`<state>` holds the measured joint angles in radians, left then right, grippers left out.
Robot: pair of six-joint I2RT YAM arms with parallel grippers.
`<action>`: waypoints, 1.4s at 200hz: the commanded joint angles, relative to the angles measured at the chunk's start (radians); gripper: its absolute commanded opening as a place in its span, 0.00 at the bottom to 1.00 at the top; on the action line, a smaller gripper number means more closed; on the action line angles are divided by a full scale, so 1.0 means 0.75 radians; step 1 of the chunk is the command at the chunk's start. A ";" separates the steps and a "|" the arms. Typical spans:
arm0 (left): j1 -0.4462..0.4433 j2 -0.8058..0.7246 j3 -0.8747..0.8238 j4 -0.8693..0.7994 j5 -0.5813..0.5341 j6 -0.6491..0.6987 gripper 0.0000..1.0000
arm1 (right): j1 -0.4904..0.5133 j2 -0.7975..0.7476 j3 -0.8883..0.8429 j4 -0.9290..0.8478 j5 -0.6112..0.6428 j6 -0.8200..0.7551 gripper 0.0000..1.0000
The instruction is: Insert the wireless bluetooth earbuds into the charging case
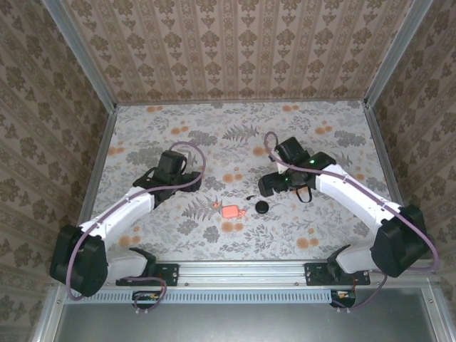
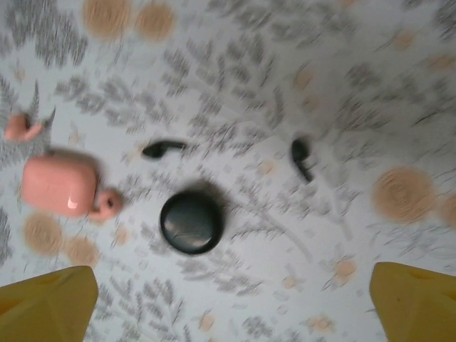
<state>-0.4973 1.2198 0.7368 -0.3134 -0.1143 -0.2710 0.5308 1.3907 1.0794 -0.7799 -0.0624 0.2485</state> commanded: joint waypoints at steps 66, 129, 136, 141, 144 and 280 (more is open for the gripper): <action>0.000 -0.010 0.003 -0.119 0.066 -0.154 0.84 | 0.108 0.349 0.102 -0.110 -0.102 0.132 0.74; 0.000 0.022 0.009 -0.114 0.072 -0.157 0.84 | 0.168 0.549 0.207 -0.144 0.048 0.133 0.75; 0.000 0.027 0.011 -0.114 0.073 -0.155 0.84 | 0.169 0.566 0.215 -0.150 0.065 0.134 0.75; 0.000 0.032 0.013 -0.114 0.073 -0.155 0.84 | 0.169 0.578 0.217 -0.150 0.073 0.135 0.75; 0.000 0.034 0.014 -0.116 0.074 -0.154 0.84 | 0.170 0.585 0.219 -0.150 0.080 0.134 0.75; 0.000 0.074 0.023 -0.110 0.122 -0.174 0.84 | 0.170 0.631 0.178 -0.076 0.084 0.127 0.51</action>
<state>-0.4969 1.2778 0.7364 -0.3752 -0.0513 -0.3683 0.6544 1.8931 1.2304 -0.8452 -0.0059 0.3435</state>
